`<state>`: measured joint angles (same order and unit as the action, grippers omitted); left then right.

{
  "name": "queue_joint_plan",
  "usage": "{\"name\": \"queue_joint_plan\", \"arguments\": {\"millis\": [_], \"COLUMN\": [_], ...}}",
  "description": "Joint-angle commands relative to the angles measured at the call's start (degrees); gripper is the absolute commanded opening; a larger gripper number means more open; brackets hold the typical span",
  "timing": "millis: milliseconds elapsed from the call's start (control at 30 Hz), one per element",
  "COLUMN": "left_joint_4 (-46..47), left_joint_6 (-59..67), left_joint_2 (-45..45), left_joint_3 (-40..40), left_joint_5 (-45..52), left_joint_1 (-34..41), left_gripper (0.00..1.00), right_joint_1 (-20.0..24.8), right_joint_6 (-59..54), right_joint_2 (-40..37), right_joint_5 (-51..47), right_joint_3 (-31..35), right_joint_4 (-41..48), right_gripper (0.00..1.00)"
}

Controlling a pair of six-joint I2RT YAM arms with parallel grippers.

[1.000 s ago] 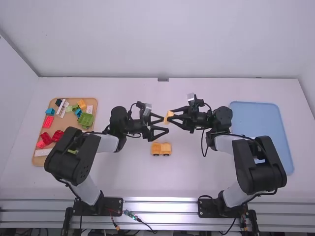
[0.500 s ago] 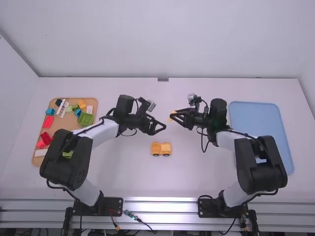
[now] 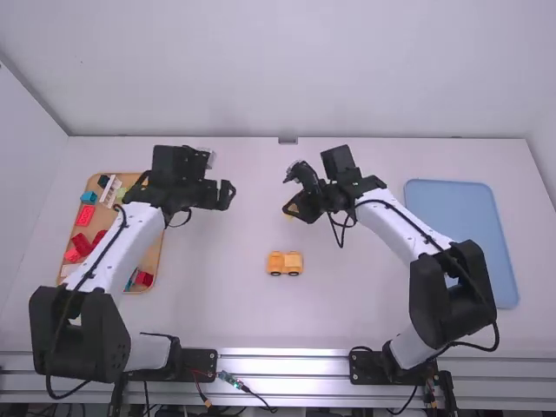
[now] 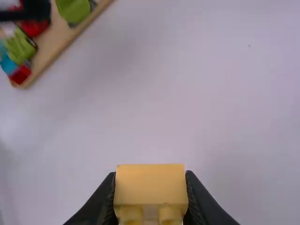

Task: Assemble lego blocks to make yellow taxi

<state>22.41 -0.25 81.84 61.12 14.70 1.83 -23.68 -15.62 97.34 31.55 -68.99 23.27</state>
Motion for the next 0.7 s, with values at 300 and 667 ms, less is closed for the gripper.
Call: {"name": "queue_joint_plan", "arguments": {"millis": [300, 667], "left_joint_4": [4.39, 2.05], "left_joint_6": [-15.78, -14.49], "left_joint_2": [-8.15, -8.15], "left_joint_3": [0.2, -3.37], "left_joint_5": [-2.58, -0.79], "left_joint_1": [-20.2, -23.58], "left_gripper": [0.99, 0.99], "right_joint_1": [-17.57, -26.47], "right_joint_6": [-17.51, -24.48], "right_joint_2": [6.05, 22.88], "right_joint_5": [-22.34, -25.57], "right_joint_3": [-14.73, -29.94], "right_joint_4": [15.78, 30.03], "right_gripper": [0.0, 0.0]}}
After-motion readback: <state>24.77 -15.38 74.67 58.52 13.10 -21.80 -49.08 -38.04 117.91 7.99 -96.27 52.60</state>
